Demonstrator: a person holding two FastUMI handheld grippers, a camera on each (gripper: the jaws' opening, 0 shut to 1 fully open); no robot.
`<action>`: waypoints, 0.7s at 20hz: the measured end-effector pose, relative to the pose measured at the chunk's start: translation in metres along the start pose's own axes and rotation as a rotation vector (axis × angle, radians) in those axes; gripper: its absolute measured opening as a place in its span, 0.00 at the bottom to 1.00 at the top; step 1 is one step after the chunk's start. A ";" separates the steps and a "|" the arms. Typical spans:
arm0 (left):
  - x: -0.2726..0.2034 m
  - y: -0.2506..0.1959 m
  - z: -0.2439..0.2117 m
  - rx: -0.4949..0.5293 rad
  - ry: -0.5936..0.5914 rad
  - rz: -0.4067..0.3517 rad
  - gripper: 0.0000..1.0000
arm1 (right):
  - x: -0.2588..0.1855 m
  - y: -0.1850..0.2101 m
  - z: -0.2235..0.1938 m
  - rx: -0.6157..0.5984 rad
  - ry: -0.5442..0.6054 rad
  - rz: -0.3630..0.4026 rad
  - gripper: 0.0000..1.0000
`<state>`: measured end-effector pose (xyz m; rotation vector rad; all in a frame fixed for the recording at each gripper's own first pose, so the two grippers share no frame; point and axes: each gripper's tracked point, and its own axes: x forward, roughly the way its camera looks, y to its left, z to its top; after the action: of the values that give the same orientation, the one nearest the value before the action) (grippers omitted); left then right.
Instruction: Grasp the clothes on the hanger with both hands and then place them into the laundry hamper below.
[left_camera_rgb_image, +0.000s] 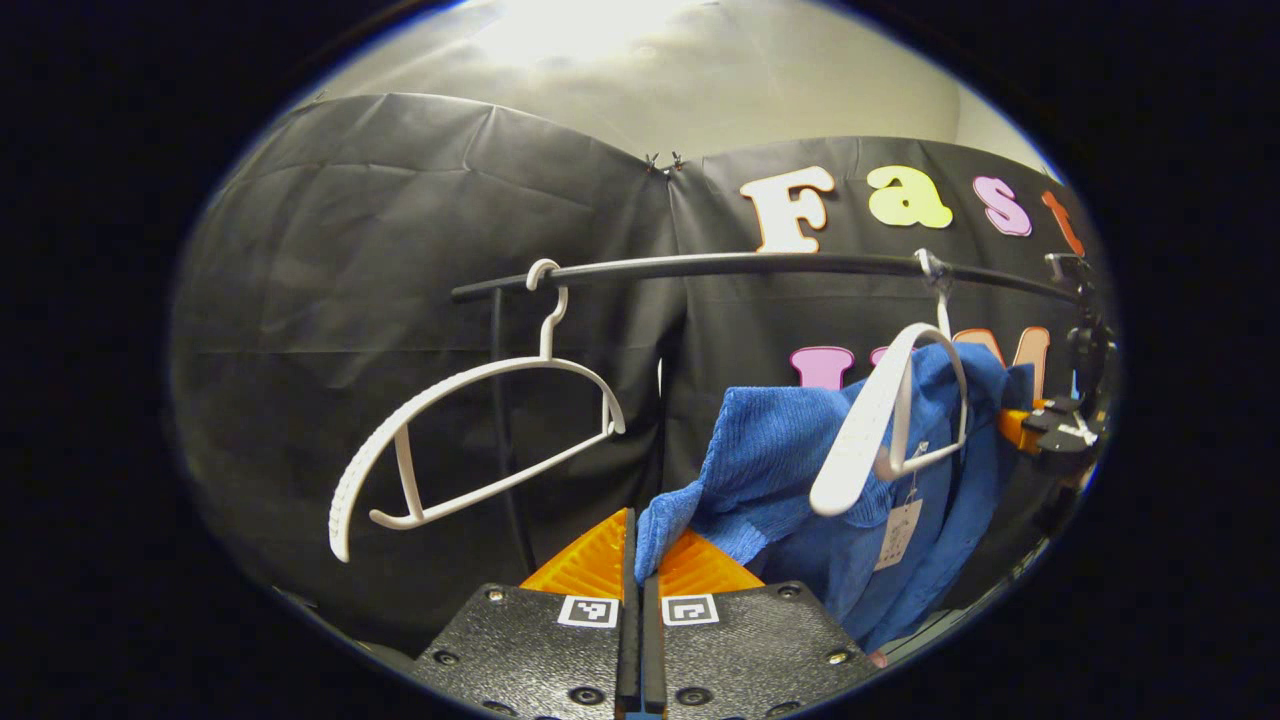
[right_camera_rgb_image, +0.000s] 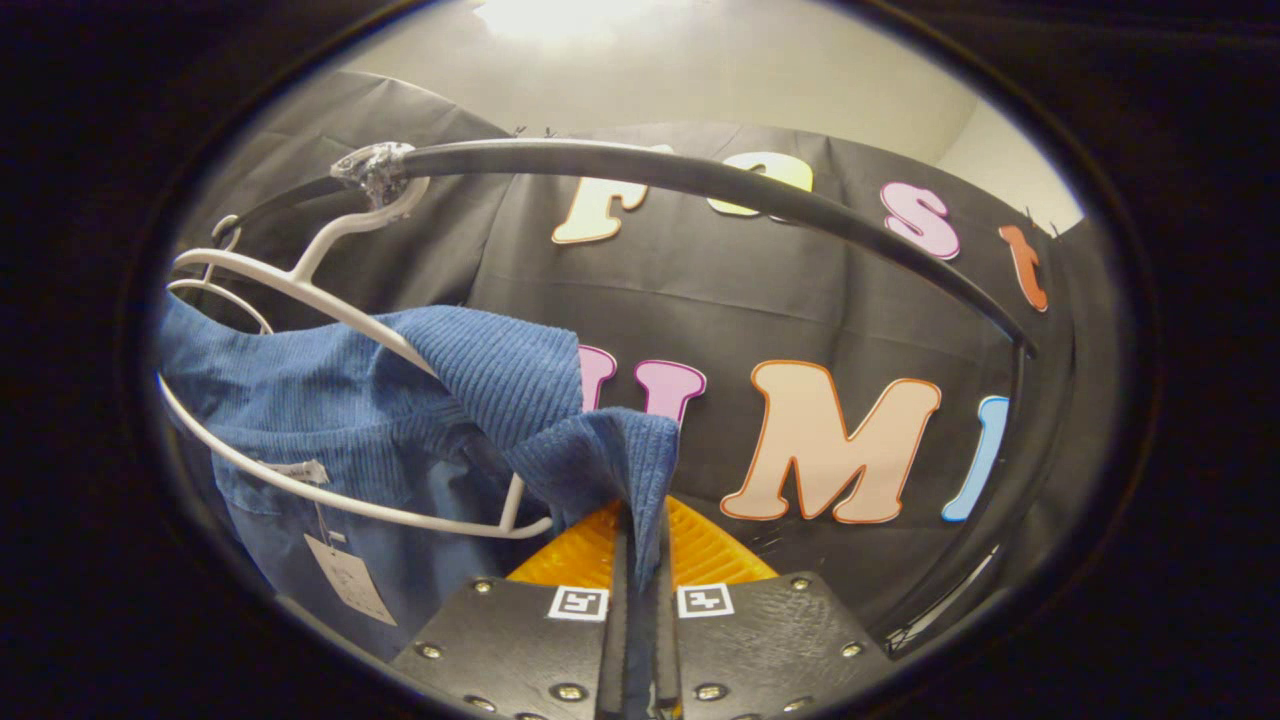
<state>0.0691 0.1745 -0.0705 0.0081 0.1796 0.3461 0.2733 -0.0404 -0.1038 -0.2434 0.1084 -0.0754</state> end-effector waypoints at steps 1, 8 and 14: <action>0.002 -0.001 -0.003 0.011 0.000 0.000 0.03 | 0.001 -0.002 0.001 -0.004 -0.004 -0.003 0.11; 0.007 -0.008 -0.027 0.004 0.010 -0.011 0.02 | 0.013 -0.016 0.015 -0.029 -0.044 -0.040 0.11; 0.008 -0.011 -0.043 -0.024 0.034 -0.020 0.02 | 0.032 -0.022 0.015 -0.050 -0.063 -0.061 0.08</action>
<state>0.0729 0.1663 -0.1150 -0.0235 0.2087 0.3285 0.3057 -0.0608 -0.0869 -0.2989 0.0401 -0.1257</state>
